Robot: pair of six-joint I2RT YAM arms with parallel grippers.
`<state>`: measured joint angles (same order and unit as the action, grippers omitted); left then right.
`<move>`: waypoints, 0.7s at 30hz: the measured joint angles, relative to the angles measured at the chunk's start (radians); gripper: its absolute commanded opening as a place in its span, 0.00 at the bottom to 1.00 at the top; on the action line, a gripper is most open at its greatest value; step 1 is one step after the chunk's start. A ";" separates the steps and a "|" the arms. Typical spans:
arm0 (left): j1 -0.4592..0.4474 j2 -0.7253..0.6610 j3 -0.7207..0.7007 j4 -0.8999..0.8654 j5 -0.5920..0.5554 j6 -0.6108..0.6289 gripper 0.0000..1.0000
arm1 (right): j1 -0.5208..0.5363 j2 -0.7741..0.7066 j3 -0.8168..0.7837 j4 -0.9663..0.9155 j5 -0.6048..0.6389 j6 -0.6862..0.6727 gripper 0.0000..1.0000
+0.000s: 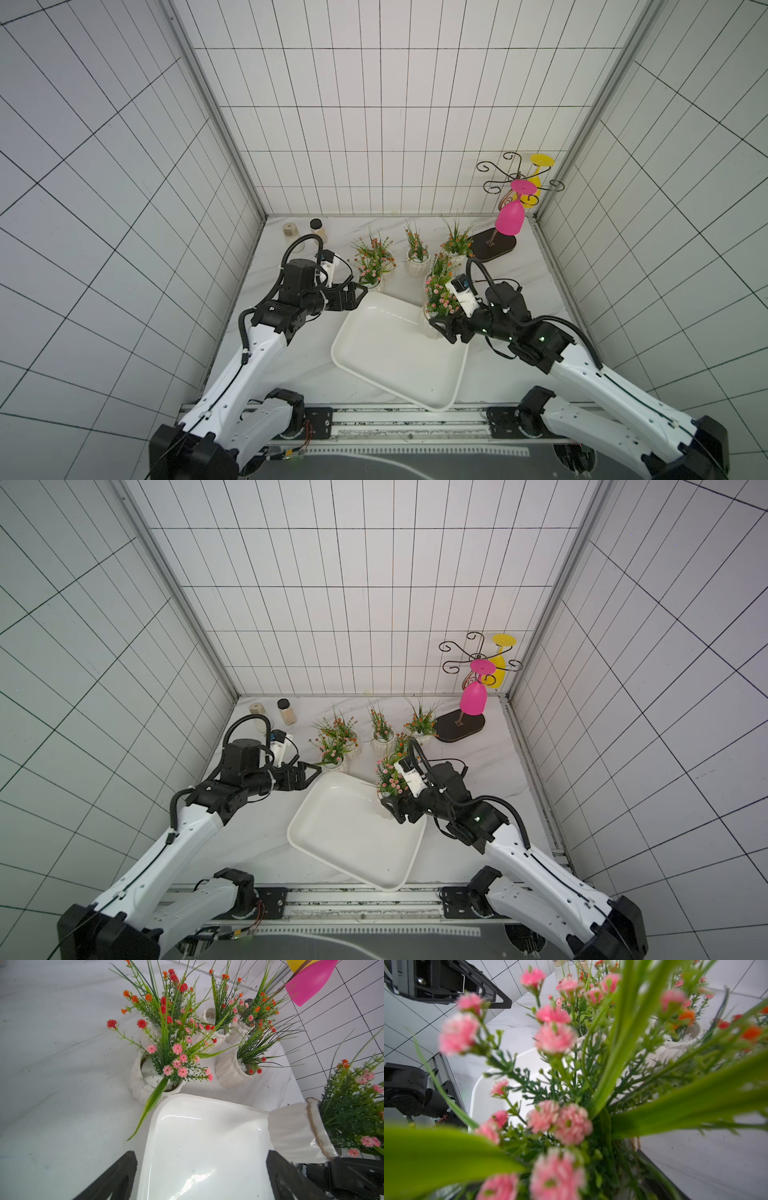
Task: Put the potted gypsophila into the storage box
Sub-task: Place the baby's breath potted plant at the storage box.
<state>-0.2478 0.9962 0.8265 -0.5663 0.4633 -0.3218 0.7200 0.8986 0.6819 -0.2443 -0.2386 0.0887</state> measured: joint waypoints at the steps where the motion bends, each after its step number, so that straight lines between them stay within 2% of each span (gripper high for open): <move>1: 0.000 -0.004 0.002 -0.013 -0.002 -0.003 0.95 | 0.013 0.012 0.000 0.008 -0.003 -0.007 0.75; 11: 0.000 -0.043 0.004 -0.103 -0.036 -0.020 0.91 | 0.113 0.122 0.000 0.114 -0.034 -0.097 0.76; 21: 0.014 -0.043 0.003 -0.123 -0.078 -0.019 0.84 | 0.132 0.201 0.000 0.223 -0.074 -0.169 0.76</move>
<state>-0.2337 0.9535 0.8299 -0.6895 0.3855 -0.3405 0.8524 1.1000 0.6819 -0.0212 -0.3126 -0.0803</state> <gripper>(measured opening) 0.847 0.841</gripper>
